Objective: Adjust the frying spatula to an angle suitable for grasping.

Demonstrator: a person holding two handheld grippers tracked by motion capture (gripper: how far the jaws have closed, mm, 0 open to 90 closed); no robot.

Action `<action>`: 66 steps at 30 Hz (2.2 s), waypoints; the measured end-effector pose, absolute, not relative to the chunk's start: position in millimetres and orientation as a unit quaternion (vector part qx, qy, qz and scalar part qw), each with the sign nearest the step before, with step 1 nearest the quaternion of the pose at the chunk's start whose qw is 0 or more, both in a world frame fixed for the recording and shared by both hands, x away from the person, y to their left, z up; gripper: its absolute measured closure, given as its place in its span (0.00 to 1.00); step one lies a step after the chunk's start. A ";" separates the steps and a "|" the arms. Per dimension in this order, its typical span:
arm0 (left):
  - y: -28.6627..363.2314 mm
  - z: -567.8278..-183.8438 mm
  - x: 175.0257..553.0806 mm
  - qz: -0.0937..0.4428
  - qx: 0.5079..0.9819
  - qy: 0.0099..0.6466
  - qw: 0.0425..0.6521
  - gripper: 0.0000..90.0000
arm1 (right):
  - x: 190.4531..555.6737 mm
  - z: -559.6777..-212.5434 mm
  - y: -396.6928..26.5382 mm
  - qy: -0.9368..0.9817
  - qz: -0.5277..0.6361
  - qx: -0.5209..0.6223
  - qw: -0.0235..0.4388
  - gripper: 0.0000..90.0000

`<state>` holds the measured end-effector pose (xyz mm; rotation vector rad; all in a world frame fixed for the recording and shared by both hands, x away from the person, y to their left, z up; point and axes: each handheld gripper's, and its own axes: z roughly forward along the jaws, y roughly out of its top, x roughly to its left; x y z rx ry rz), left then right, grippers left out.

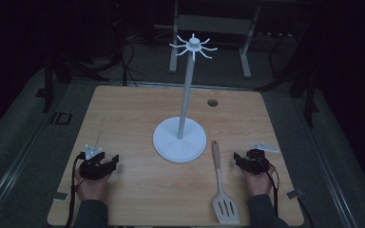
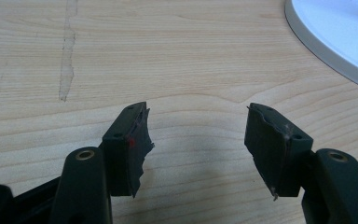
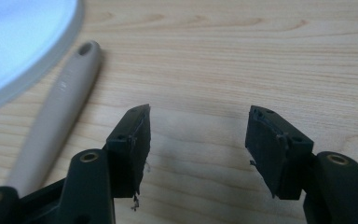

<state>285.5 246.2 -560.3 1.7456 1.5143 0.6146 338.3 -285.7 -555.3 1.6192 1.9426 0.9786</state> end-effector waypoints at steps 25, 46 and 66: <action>246.2 -560.1 285.0 0.241 0.679 0.590 0.364 0.44 | 303.7 -505.0 -252.9 0.722 0.334 0.525 0.301 0.67; 246.3 -559.7 284.8 0.241 0.678 0.590 0.366 0.44 | 309.4 -517.0 -205.1 0.765 0.315 0.524 0.202 0.78; 246.1 -559.8 284.9 0.241 0.678 0.590 0.367 0.44 | 310.6 -544.0 -194.2 0.781 0.262 0.536 0.185 0.80</action>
